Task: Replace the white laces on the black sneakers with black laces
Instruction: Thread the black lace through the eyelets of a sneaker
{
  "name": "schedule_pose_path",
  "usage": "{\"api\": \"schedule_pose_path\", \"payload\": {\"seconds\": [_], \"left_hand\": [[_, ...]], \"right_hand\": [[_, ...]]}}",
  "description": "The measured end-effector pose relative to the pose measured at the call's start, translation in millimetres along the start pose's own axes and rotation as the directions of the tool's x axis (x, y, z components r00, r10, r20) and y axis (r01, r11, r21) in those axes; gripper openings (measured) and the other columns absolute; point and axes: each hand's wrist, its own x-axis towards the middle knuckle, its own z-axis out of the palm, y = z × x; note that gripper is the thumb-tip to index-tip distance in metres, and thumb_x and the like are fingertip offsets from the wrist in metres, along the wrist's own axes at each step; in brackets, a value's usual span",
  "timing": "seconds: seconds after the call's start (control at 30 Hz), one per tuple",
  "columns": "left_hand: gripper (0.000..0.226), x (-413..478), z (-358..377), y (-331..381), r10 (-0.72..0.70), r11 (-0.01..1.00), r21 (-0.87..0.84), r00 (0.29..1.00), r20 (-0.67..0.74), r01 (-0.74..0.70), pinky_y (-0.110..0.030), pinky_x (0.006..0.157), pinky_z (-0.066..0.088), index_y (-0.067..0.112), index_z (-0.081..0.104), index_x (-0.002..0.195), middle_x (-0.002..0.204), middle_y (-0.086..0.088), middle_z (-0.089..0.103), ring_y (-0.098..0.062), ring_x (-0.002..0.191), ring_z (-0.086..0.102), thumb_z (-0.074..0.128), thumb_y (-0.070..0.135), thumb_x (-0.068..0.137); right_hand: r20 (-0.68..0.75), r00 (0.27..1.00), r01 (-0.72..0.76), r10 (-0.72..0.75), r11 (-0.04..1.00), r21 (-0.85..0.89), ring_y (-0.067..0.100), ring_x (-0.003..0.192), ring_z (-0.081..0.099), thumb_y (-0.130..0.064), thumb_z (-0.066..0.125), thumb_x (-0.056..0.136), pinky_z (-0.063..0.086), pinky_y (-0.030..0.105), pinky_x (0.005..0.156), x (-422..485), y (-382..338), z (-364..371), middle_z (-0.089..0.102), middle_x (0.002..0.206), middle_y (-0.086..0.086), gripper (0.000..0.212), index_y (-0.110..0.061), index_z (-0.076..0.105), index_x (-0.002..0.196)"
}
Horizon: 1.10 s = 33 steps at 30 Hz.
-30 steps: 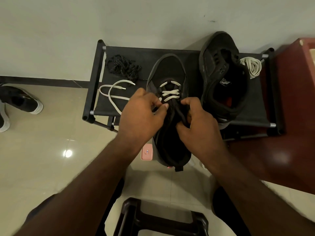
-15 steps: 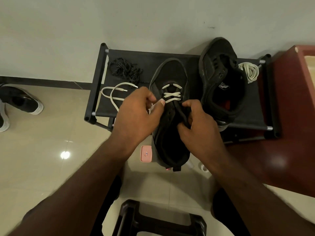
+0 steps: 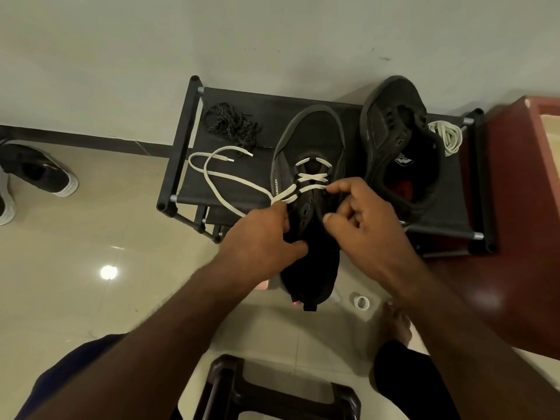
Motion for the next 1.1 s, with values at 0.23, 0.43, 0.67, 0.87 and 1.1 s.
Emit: {"api": "schedule_pose_path", "payload": {"seconds": [0.23,0.43,0.67,0.87,1.1], "left_hand": [[0.031,0,-2,-1,0.030,1.000,0.005,0.999,0.029,-0.030,-0.040,0.078,0.057,0.021,0.053,0.101,0.087,0.005,0.060,-0.017,0.082,0.062,0.071,0.036,0.080],[0.035,2,0,-3,0.051,0.999,0.011,0.999,0.007,-0.051,-0.041,0.078,0.057,0.019,0.054,0.103,0.088,0.002,0.061,-0.020,0.082,0.062,0.070,0.037,0.079],[0.037,3,4,-4,0.058,0.998,0.029,0.998,0.025,-0.059,-0.041,0.077,0.057,0.019,0.053,0.107,0.091,0.001,0.061,-0.020,0.082,0.062,0.070,0.037,0.080],[0.034,4,4,-4,0.082,0.997,-0.005,0.996,0.039,-0.082,-0.038,0.078,0.057,0.018,0.052,0.113,0.091,0.000,0.060,-0.019,0.084,0.062,0.066,0.033,0.085],[0.032,8,4,-5,0.086,0.996,-0.033,0.996,0.026,-0.085,-0.034,0.074,0.054,0.019,0.052,0.106,0.087,0.002,0.060,-0.017,0.081,0.060,0.068,0.034,0.083]], "right_hand": [[-0.124,0.982,0.105,-0.142,0.959,-0.262,0.004,0.068,0.056,-0.024,0.064,0.095,0.047,0.023,0.068,16,-5,8,0.058,0.081,-0.013,0.027,-0.022,0.067,0.121],[-0.094,0.971,0.163,-0.220,0.898,-0.409,0.013,0.087,0.063,-0.021,0.061,0.097,0.053,0.028,0.077,20,-15,12,0.061,0.103,-0.003,0.021,-0.018,0.072,0.115],[-0.015,0.992,0.105,-0.126,0.880,-0.463,0.014,0.085,0.059,-0.021,0.055,0.101,0.050,0.031,0.077,20,-24,11,0.055,0.103,-0.004,0.010,-0.021,0.065,0.101],[-0.177,0.981,0.028,-0.083,0.956,-0.293,0.004,0.077,0.049,-0.010,0.050,0.100,0.039,0.021,0.068,20,-12,17,0.051,0.100,-0.005,0.017,-0.024,0.048,0.090],[-0.304,0.953,-0.007,0.012,1.000,0.017,0.014,0.085,0.061,-0.021,0.056,0.100,0.052,0.030,0.075,24,-7,16,0.060,0.101,0.003,0.005,-0.025,0.056,0.099]]}}
